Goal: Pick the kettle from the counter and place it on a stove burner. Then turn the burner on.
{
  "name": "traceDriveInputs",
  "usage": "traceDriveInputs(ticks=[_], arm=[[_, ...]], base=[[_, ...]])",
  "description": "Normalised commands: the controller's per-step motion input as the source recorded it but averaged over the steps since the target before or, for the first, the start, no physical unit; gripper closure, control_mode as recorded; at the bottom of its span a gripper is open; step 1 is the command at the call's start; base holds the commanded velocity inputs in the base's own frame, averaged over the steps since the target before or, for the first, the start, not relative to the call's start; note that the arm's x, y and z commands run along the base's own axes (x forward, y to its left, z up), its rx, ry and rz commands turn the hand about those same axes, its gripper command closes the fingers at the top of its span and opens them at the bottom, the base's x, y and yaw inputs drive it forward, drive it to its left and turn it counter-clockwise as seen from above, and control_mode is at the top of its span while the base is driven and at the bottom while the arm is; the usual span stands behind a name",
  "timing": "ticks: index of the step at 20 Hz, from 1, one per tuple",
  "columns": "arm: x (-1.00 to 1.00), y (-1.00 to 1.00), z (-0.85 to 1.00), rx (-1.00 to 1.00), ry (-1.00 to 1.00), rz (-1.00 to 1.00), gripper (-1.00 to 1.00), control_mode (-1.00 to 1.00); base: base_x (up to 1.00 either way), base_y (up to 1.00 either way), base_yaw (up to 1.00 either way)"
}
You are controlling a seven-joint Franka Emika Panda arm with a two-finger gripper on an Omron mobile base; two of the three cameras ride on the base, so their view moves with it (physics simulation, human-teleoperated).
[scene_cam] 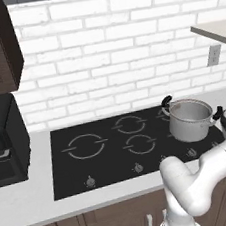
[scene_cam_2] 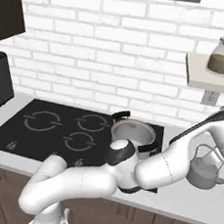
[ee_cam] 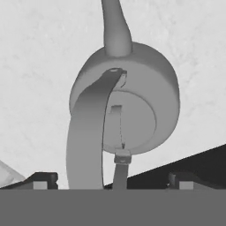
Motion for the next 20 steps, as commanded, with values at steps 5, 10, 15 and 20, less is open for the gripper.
traceDriveInputs(ticks=[5, 10, 15, 20], arm=[[0.41, 0.00, -0.25, -0.02, 0.00, -0.08, -1.00, -1.00], [0.18, 0.00, -0.05, -0.01, 0.00, -0.02, 1.00, -1.00], [-0.35, 0.00, 0.11, 0.04, -0.05, 0.00, 1.00, -1.00], [-0.51, 0.22, 0.47, 0.06, -0.15, 0.00, 1.00, -1.00]], base=[[0.00, 0.00, 0.00], [0.00, 0.00, 0.00], [0.00, 0.00, 0.00], [0.00, 0.00, 0.00]])
